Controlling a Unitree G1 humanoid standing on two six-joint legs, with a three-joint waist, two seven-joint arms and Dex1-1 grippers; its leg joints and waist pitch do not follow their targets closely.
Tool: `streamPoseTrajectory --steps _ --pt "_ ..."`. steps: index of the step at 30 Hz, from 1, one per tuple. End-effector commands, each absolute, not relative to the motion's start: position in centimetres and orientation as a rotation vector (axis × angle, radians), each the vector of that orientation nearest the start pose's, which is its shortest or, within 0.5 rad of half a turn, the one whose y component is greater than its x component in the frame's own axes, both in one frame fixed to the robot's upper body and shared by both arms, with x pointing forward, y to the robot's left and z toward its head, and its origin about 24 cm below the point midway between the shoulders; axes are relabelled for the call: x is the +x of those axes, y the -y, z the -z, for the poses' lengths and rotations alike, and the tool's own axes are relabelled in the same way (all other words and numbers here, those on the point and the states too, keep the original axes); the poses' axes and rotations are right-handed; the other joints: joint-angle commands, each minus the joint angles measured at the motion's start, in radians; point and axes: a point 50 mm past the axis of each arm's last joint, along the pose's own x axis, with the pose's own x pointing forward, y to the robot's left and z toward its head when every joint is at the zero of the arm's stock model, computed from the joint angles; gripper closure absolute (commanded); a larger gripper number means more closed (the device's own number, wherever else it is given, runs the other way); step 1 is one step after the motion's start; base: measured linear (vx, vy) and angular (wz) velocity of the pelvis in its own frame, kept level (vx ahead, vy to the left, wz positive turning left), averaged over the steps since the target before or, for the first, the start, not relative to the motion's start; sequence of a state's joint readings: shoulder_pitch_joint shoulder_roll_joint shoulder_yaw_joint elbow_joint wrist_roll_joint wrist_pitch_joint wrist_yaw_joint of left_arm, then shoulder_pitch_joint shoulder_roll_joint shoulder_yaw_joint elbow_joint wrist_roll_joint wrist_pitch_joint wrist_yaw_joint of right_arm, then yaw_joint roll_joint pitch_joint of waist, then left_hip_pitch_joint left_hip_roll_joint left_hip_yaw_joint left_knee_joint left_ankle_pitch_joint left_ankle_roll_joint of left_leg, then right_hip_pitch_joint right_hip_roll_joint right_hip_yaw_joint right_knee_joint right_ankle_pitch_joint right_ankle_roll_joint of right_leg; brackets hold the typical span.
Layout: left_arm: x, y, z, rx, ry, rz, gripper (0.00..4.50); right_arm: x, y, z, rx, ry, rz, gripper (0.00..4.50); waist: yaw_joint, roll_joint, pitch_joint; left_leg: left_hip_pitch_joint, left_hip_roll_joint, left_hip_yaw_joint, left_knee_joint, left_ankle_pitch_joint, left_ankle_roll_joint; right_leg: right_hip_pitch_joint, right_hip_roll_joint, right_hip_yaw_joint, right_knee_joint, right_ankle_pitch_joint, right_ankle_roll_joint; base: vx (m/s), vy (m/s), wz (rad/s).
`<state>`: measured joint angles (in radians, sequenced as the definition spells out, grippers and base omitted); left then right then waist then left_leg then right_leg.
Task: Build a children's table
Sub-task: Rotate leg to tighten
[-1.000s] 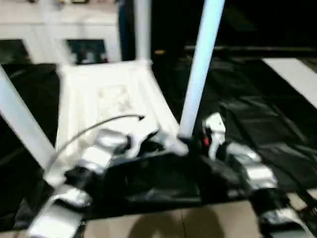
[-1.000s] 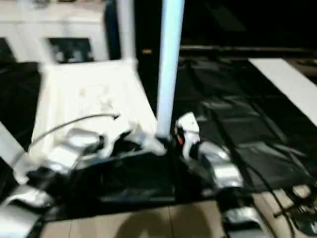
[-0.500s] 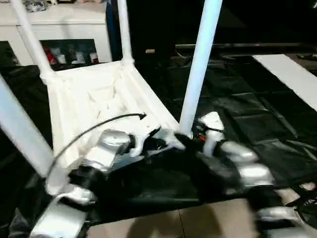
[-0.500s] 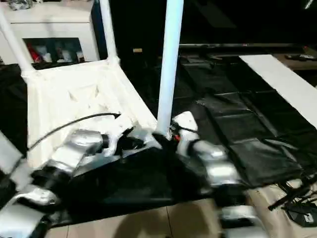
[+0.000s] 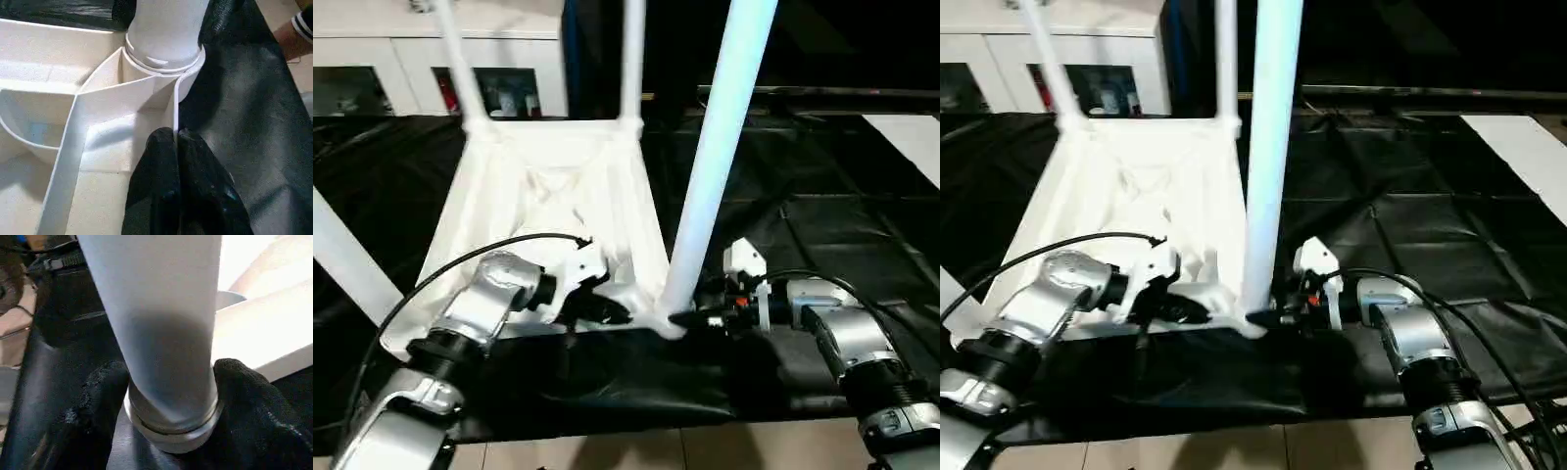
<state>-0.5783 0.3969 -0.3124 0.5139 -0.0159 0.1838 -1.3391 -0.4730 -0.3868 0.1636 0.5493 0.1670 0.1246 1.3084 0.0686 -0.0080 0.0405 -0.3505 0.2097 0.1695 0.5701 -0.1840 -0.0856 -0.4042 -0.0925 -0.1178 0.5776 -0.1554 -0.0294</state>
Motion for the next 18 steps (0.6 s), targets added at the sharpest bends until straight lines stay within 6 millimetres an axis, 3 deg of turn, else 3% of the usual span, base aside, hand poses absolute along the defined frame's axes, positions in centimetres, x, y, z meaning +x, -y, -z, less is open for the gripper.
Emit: streamPoseTrajectory --steps 1,7,12,13,16,18 --pt "30.5 -12.6 -6.6 0.365 -0.455 1.524 4.50 29.4 15.1 -4.3 -0.097 -0.403 -1.400 1.74 0.001 0.002 -0.061 0.000 0.028 0.006 -0.057 -0.196 0.075 0.063 -0.053 0.054 -0.054 -0.218 -0.222 0.000 0.000 0.00" --pt "30.4 -12.5 -6.6 0.358 -0.451 1.515 4.50 29.4 14.2 -4.0 -0.041 -0.375 -1.385 2.12 0.000 0.000 -0.061 -0.001 0.027 0.004 -0.058 -0.187 0.064 0.063 -0.054 0.055 -0.056 -0.246 -0.204 0.000 0.000 0.00" --pt "31.0 -11.5 -6.5 0.332 -0.409 1.424 4.50 29.6 13.4 -2.8 -0.001 -0.345 -1.222 2.19 -0.007 -0.001 -0.059 -0.002 0.024 0.004 -0.058 -0.197 0.058 0.060 -0.054 0.054 -0.060 -0.274 -0.192 0.000 0.000 0.00" --pt "31.4 -10.6 -6.6 0.297 -0.375 1.380 4.50 29.8 12.8 -1.9 0.001 -0.328 -1.103 2.19 -0.010 -0.001 -0.056 0.001 0.021 0.003 -0.059 -0.221 0.044 0.057 -0.057 0.053 -0.071 -0.344 -0.167 0.000 0.000 0.00" --pt "31.5 -10.5 -6.6 0.295 -0.373 1.379 4.50 29.8 12.8 -1.9 0.002 -0.327 -1.098 2.30 -0.020 -0.003 -0.056 -0.003 0.019 -0.002 -0.063 -0.244 0.031 0.060 -0.054 0.050 -0.075 -0.398 -0.145 0.000 0.000 0.00" --pt "32.3 -9.1 -6.5 0.275 -0.347 1.287 4.50 30.4 12.1 -1.0 0.030 -0.329 -0.938 2.35 -0.033 0.001 -0.056 -0.001 0.017 -0.002 -0.062 -0.262 0.029 0.055 -0.053 0.051 -0.080 -0.407 -0.141 0.000 0.000 0.00"
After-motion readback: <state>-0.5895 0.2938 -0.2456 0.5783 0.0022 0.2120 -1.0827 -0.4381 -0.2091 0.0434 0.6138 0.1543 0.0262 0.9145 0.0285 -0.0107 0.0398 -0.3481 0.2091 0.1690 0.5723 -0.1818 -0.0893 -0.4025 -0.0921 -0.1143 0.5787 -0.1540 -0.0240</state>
